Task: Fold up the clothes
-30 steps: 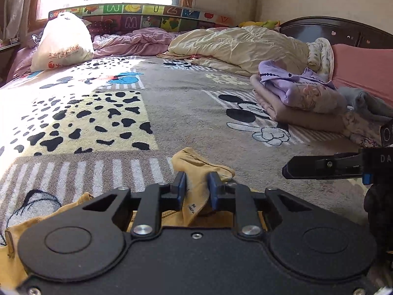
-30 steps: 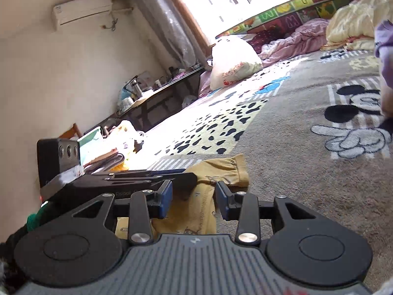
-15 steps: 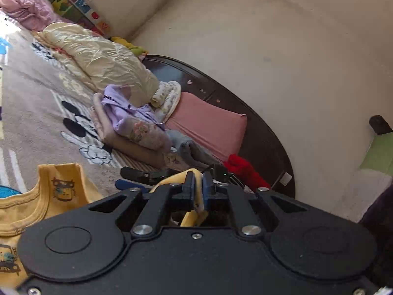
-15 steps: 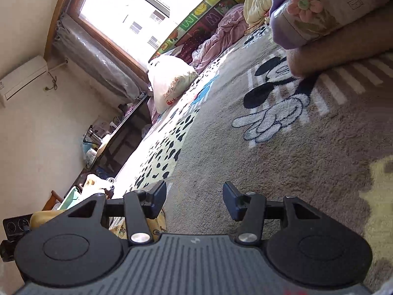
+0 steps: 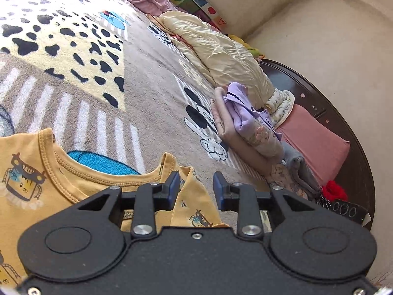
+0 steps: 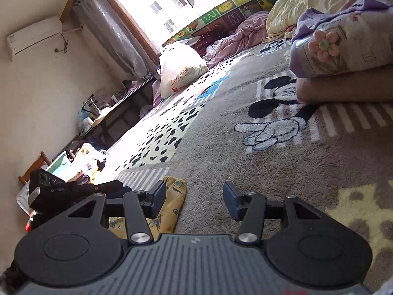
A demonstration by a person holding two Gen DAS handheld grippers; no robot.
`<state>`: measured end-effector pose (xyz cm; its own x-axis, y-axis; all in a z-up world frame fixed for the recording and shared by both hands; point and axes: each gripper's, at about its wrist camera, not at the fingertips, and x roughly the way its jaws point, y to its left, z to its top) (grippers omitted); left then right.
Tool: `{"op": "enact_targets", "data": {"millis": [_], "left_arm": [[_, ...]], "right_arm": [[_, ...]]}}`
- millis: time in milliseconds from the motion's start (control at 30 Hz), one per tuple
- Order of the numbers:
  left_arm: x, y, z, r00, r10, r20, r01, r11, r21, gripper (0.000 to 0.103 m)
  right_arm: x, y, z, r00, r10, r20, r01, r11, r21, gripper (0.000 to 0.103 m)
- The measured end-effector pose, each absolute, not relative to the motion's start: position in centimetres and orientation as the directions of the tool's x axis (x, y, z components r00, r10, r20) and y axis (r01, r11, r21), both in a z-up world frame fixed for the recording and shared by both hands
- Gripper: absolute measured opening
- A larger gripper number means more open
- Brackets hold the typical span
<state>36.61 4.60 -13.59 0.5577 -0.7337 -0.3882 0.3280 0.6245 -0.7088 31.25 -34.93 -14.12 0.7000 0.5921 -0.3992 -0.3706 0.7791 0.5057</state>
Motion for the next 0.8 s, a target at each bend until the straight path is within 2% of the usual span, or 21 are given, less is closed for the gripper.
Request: {"op": "enact_targets", "data": {"millis": [133, 200, 433, 467, 500, 567, 700, 800], "left_arm": [[36.0, 5.3, -13.0, 0.565, -0.745, -0.355, 0.335, 0.601, -0.726, 0.027], [35.7, 5.6, -12.8, 0.567, -0.749, -0.343, 0.337, 0.591, -0.733, 0.030], [34.0, 6.0, -12.3, 0.540, -0.767, -0.346, 0.365, 0.584, -0.725, 0.034], [33.7, 6.1, -12.3, 0.535, -0.767, -0.353, 0.371, 0.589, -0.718, 0.037], [33.3, 6.1, -12.3, 0.529, -0.768, -0.361, 0.377, 0.594, -0.710, 0.039], [32.3, 6.1, -12.4, 0.510, -0.772, -0.380, 0.399, 0.604, -0.690, 0.040], [30.4, 6.3, -12.3, 0.482, -0.777, -0.404, 0.448, 0.615, -0.649, 0.042], [29.3, 6.2, -12.2, 0.460, -0.792, -0.402, 0.486, 0.603, -0.632, 0.045]], "right_arm": [[25.5, -31.6, -12.5, 0.684, 0.525, -0.506, -0.495, 0.844, 0.206, 0.054], [22.6, -29.2, -12.5, 0.686, 0.479, -0.548, -0.535, 0.842, 0.067, 0.054], [18.7, -22.3, -13.6, 0.705, 0.374, -0.603, -0.600, 0.767, -0.226, 0.049], [18.9, -21.7, -13.9, 0.712, 0.357, -0.605, -0.597, 0.762, -0.252, 0.042], [19.3, -21.6, -14.2, 0.710, 0.353, -0.610, -0.594, 0.765, -0.249, 0.034], [20.1, -21.5, -14.6, 0.708, 0.344, -0.616, -0.582, 0.779, -0.233, 0.023], [20.7, -23.3, -13.8, 0.700, 0.405, -0.588, -0.550, 0.831, -0.082, 0.017], [20.9, -25.5, -12.6, 0.709, 0.452, -0.542, -0.503, 0.862, 0.061, 0.016]]}}
